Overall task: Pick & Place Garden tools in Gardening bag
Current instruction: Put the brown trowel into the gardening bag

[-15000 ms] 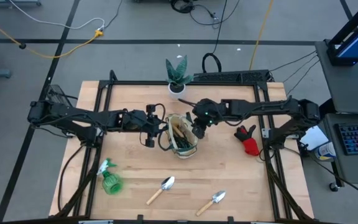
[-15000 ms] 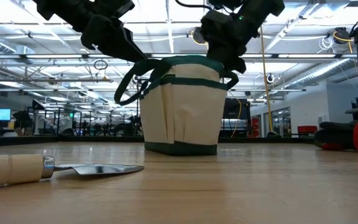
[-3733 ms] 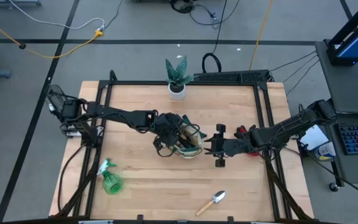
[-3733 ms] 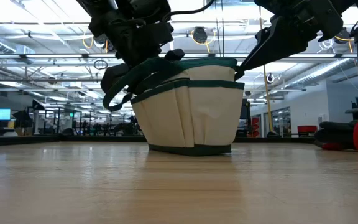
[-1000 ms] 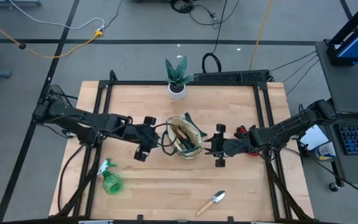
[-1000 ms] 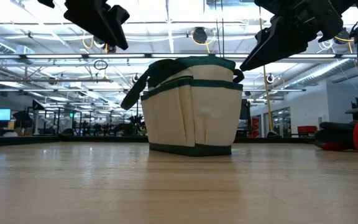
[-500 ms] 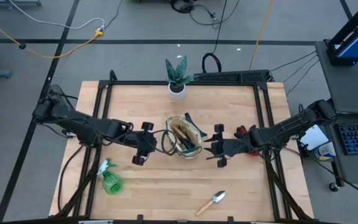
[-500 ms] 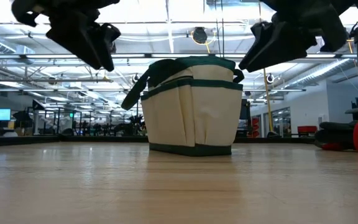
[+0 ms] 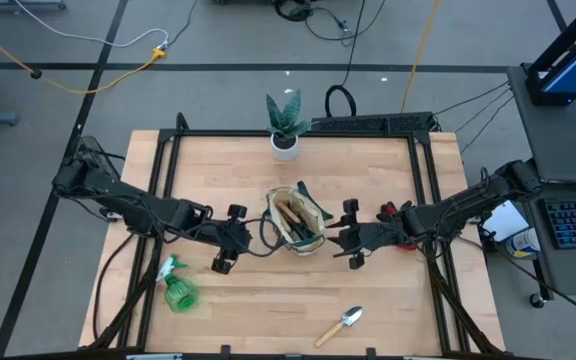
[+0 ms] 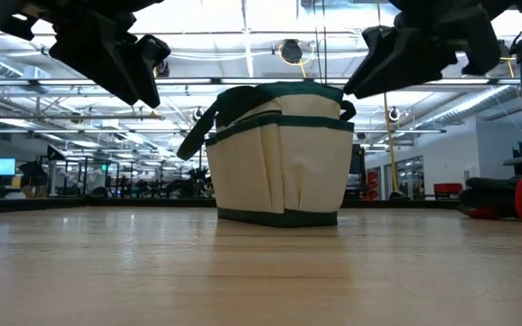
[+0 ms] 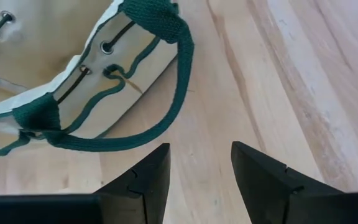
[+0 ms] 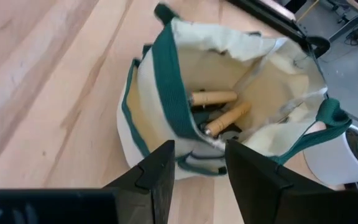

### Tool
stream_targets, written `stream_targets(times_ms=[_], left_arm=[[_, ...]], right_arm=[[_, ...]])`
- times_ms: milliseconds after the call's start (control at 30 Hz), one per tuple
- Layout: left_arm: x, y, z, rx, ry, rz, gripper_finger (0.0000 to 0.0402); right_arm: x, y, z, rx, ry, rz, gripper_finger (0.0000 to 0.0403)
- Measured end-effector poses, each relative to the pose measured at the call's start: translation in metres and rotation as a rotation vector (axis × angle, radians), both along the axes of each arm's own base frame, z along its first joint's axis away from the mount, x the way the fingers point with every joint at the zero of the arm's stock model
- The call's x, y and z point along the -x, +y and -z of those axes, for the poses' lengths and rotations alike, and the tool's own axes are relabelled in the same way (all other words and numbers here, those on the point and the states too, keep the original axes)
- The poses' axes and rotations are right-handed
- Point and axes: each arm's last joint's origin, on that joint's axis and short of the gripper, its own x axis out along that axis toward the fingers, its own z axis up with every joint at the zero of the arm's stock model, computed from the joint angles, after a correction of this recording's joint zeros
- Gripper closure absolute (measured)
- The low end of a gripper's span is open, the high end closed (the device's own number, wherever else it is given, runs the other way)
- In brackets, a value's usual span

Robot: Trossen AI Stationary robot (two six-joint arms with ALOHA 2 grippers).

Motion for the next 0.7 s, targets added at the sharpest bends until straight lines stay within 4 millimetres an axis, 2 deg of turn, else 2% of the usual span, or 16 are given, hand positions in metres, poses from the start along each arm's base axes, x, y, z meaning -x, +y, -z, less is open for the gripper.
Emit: stream_targets(times_ms=[433,567,700], left_arm=[[0.0,0.0,0.0,-0.003,0.0,0.0,0.0224],[0.0,0.0,0.0,-0.004,-0.001,0.0,0.0224],[0.0,0.001,0.0,-0.008,-0.002,-0.003,0.0224]], right_arm=[[-0.002,-0.003,-0.001,-0.039,-0.02,0.027,0.0268],[-0.004,0.003,-0.004,-0.184,-0.034,-0.067,0.0265],[-0.009,0.011,-0.008,-0.332,-0.077,-0.156,0.0244]])
